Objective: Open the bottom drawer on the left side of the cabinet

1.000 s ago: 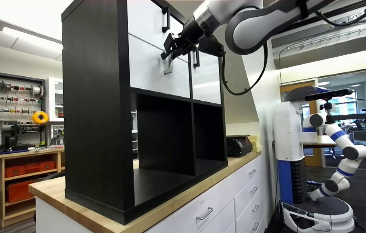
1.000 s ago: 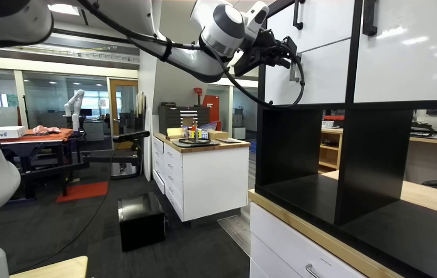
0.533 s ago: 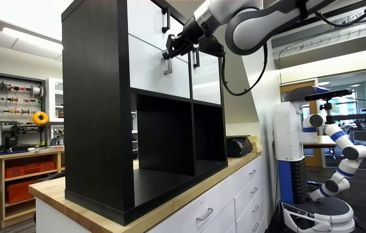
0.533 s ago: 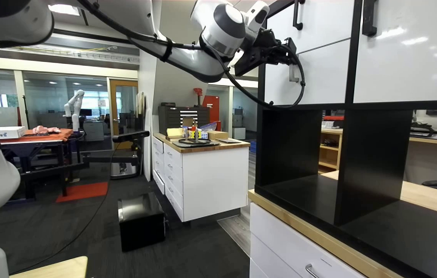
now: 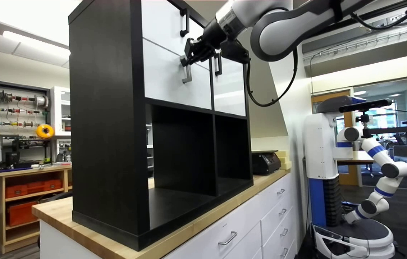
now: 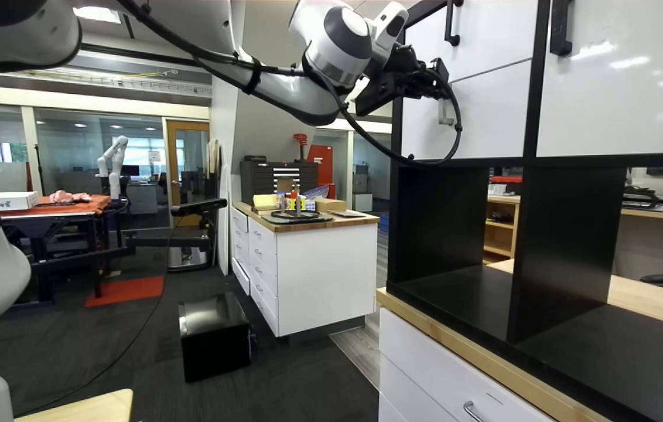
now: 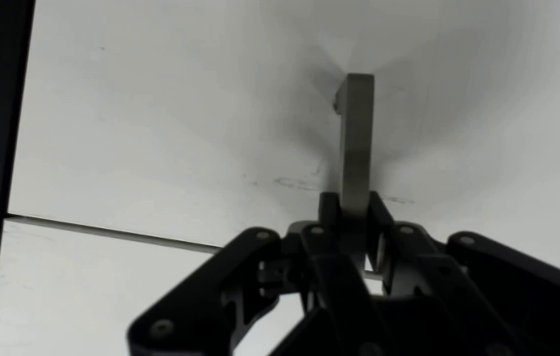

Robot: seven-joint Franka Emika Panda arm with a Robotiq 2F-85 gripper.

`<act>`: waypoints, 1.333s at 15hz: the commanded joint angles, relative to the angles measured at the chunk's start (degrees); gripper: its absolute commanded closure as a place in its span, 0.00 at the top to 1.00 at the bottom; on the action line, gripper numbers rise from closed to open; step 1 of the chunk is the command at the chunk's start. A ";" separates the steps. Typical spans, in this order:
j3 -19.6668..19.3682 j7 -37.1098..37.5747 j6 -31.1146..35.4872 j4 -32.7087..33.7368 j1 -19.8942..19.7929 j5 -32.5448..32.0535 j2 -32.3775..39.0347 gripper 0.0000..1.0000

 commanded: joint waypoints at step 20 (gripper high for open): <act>-0.18 2.08 -0.69 -23.37 0.71 2.07 -21.53 0.04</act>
